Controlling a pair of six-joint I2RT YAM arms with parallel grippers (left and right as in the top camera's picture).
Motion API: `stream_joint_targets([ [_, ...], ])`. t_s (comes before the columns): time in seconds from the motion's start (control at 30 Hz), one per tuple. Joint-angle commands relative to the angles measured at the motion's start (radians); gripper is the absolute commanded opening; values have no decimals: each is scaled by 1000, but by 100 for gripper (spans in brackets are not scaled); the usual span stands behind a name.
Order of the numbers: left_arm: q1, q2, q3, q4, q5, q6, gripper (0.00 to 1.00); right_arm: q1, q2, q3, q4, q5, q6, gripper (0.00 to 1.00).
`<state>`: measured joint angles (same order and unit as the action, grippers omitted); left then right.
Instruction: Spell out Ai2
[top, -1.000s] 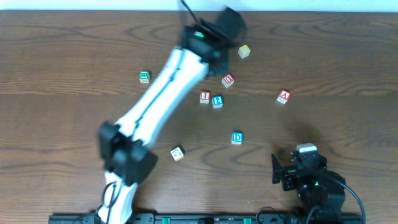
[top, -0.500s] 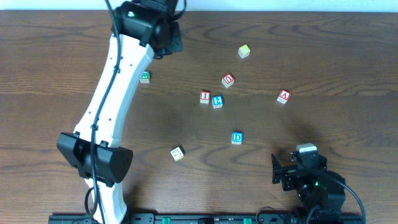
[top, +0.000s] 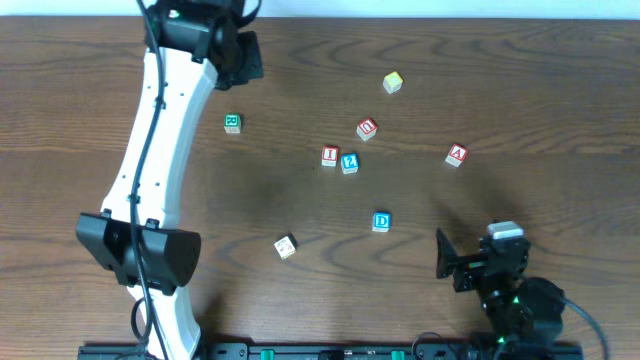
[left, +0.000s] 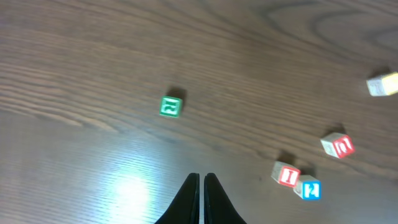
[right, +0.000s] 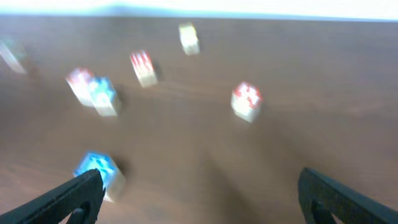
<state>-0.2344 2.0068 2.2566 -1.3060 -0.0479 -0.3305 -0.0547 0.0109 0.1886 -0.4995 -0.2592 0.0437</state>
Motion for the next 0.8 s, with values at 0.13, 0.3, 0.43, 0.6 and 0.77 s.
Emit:
stream_joint_targets([
  [0.13,99,11,4,-11,49,41,6,11,-5,-1,412,-191,664,99],
  [0.3,127,11,4,-2,68,43,6,10,-5,-1,732,-25,794,99],
  [0.43,129,11,4,3,68,42,10,9,11,6,734,192,801,99],
  [0.6,130,12,4,4,66,62,64,9,186,44,720,201,800,99],
  [0.77,151,14,4,-27,67,114,90,7,565,219,677,73,677,99],
])
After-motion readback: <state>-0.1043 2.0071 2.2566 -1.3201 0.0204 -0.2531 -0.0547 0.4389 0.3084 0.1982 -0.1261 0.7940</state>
